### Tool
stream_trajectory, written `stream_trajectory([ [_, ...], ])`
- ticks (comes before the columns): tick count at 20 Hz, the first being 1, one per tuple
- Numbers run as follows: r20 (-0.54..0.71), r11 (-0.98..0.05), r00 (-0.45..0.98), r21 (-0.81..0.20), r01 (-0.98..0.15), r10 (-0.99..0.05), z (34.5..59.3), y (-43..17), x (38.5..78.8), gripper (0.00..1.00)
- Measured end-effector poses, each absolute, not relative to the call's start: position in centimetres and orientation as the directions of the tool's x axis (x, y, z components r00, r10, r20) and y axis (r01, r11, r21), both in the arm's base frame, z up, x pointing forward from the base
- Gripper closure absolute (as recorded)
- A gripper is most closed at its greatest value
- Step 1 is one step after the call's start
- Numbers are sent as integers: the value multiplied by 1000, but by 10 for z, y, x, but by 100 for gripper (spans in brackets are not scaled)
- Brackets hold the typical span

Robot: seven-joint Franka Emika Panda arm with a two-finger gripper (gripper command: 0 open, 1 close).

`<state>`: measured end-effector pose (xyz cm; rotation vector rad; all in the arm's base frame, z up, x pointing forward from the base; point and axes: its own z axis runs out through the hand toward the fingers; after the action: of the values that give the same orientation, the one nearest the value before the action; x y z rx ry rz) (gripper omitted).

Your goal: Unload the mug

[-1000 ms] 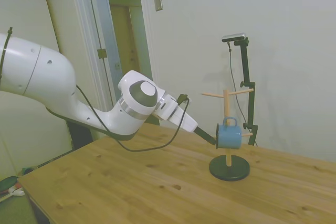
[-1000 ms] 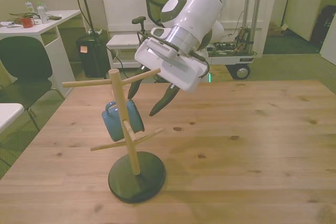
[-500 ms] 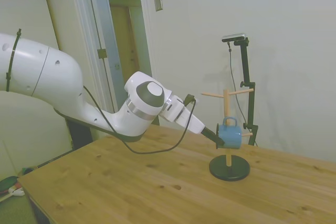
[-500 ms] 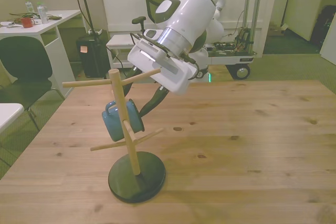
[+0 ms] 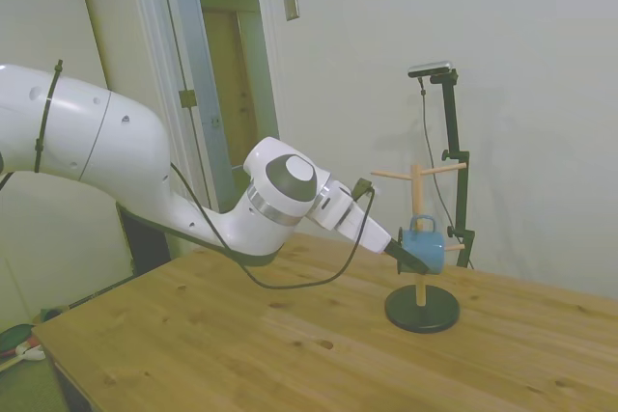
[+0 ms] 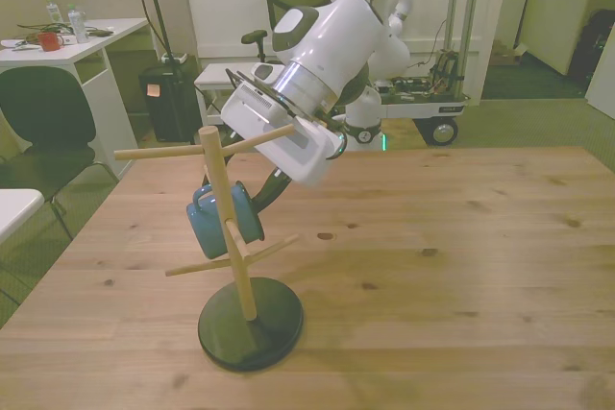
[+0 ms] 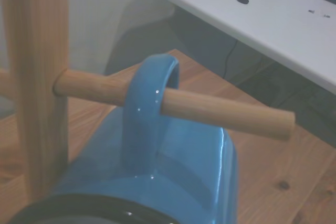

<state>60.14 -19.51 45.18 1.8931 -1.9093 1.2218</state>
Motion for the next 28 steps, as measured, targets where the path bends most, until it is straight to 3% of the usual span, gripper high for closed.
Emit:
stream_trajectory([
  [2,647,-152,-170,-410,-899,-743,452,-197,601,0],
  [3,647,-151,-171,-410,-899,-743,452,-197,601,100],
  [28,646,-153,-171,-414,-897,-744,448,-203,605,100],
])
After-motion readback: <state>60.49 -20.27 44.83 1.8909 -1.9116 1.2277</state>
